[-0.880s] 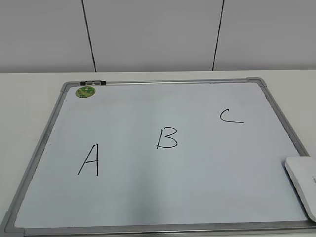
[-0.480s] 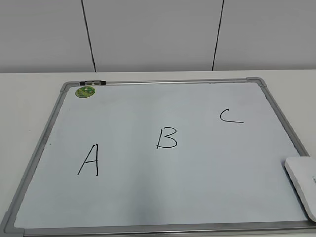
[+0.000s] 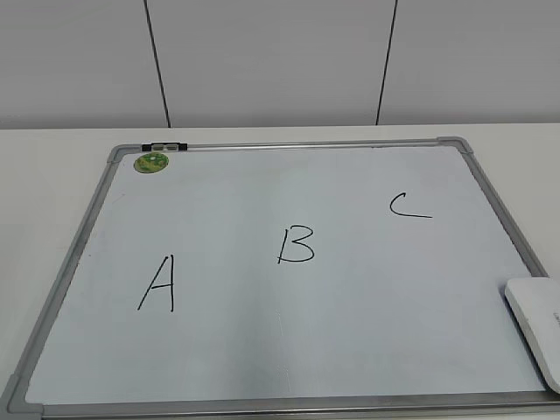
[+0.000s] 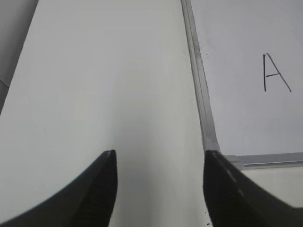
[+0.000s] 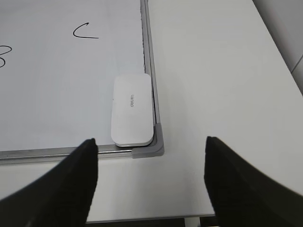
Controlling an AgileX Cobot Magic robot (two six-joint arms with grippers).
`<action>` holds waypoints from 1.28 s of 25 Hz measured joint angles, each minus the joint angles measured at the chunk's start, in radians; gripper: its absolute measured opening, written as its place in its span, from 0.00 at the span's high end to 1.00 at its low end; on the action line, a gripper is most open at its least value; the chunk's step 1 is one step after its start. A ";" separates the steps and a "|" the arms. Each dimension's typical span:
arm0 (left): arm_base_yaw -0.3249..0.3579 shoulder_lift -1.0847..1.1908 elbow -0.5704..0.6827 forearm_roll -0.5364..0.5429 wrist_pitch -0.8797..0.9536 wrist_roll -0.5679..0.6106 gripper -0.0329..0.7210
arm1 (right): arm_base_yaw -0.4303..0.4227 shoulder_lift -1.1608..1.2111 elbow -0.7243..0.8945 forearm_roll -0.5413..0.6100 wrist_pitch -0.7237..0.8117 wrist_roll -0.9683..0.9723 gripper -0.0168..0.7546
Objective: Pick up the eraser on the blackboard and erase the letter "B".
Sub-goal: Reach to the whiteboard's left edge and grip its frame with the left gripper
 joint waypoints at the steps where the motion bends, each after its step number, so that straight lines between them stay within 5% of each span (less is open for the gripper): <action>1: 0.000 0.053 -0.008 0.000 -0.014 0.000 0.38 | 0.000 0.000 0.000 0.000 0.000 0.000 0.30; 7: 0.000 0.359 -0.103 0.000 -0.092 0.000 0.38 | 0.000 0.000 0.000 0.000 0.000 0.000 0.30; 15: 0.000 0.765 -0.379 -0.059 -0.128 0.000 0.38 | 0.000 0.000 0.000 0.000 0.000 0.000 0.30; 32: -0.004 1.474 -0.855 -0.201 -0.002 0.000 0.38 | 0.000 0.000 0.000 0.000 0.000 0.000 0.30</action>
